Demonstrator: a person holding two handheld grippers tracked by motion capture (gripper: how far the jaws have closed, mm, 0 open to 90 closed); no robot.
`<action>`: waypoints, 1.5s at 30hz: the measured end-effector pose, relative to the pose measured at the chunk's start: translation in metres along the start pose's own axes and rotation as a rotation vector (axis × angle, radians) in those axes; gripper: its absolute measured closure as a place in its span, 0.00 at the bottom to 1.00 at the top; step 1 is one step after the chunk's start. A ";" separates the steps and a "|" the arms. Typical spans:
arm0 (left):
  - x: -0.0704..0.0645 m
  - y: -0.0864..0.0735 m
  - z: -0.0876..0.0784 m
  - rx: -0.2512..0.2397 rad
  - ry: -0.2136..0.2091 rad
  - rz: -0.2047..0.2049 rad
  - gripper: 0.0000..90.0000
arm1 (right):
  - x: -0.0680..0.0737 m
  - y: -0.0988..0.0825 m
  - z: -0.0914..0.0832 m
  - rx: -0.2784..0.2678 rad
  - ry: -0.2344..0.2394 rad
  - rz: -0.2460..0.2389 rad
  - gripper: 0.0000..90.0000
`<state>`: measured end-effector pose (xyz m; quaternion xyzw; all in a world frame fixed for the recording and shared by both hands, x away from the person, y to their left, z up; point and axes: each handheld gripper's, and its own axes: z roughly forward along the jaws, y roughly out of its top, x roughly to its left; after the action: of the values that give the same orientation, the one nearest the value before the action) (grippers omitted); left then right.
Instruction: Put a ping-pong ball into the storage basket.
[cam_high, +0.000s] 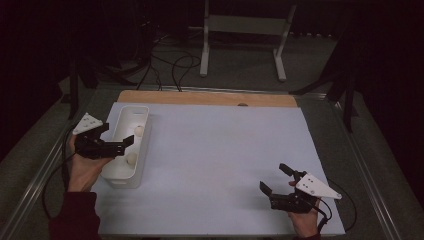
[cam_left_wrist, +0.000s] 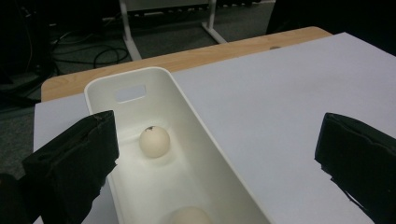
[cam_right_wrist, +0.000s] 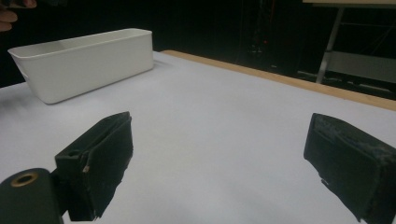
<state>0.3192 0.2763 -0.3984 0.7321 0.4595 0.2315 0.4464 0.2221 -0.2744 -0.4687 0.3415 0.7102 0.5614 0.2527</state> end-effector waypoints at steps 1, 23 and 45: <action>0.000 0.000 0.000 -0.001 -0.001 0.002 0.00 | 0.000 0.000 0.000 0.000 0.000 0.000 0.08; -0.005 0.001 0.003 -0.032 -0.026 0.025 0.00 | 0.000 0.000 0.000 -0.001 0.002 0.001 0.08; -0.019 -0.005 0.012 -0.038 -0.057 0.053 0.00 | 0.001 0.000 0.001 0.005 0.007 0.001 0.08</action>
<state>0.3169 0.2548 -0.4072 0.7415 0.4226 0.2311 0.4670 0.2226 -0.2731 -0.4693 0.3404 0.7122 0.5610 0.2493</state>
